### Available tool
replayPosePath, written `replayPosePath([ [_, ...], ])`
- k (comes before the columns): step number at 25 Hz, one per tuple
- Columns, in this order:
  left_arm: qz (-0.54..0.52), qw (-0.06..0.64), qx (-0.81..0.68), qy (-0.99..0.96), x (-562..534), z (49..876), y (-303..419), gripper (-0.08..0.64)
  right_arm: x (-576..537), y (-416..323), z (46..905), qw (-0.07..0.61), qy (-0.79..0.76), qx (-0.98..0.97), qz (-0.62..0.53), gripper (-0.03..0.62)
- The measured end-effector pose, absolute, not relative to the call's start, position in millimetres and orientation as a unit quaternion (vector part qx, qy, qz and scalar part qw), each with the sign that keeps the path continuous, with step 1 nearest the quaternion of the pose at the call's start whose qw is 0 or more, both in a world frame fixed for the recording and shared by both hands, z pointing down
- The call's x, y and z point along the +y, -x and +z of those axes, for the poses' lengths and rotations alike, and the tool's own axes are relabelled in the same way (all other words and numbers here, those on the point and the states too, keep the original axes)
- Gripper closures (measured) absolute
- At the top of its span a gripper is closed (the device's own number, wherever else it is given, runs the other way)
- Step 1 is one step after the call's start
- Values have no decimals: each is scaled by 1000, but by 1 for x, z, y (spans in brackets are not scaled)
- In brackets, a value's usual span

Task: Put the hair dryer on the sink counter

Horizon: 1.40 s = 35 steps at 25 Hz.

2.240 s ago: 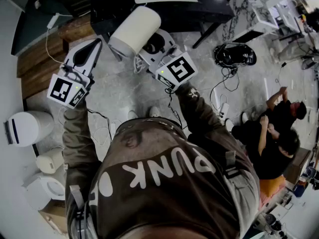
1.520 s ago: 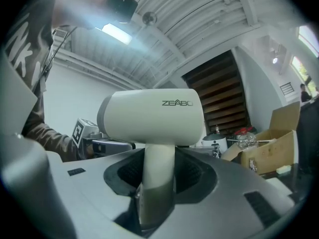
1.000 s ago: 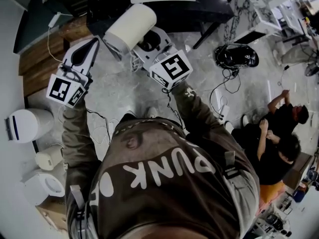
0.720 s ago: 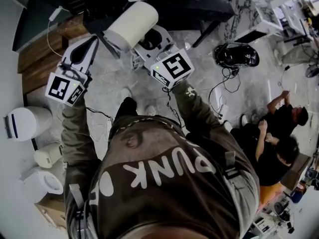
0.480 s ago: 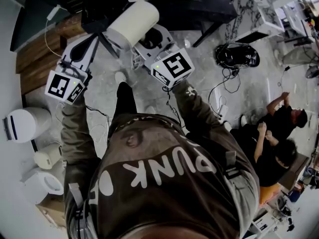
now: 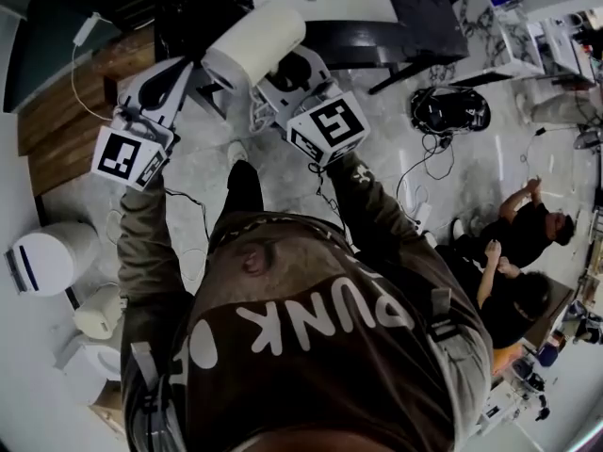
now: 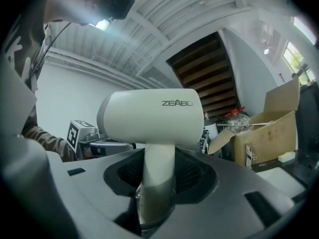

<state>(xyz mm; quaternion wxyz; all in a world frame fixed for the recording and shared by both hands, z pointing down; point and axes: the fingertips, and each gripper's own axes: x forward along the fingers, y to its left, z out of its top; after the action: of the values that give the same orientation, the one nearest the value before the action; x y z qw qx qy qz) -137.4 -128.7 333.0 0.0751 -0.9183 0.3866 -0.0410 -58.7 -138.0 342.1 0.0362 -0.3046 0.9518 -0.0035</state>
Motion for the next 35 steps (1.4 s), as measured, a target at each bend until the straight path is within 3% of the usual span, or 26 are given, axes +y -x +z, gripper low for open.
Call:
replayPosePath([
  [18, -59, 57, 345, 935, -310, 392, 220, 566, -353, 151, 442, -150, 367, 900, -182, 436],
  [29, -69, 57, 359, 929, -328, 395, 207, 566, -412, 152, 541, -341, 385, 816, -265, 434],
  [35, -76, 54, 369, 925, -324, 394, 199, 566, -425, 158, 577, -385, 382, 792, -279, 434],
])
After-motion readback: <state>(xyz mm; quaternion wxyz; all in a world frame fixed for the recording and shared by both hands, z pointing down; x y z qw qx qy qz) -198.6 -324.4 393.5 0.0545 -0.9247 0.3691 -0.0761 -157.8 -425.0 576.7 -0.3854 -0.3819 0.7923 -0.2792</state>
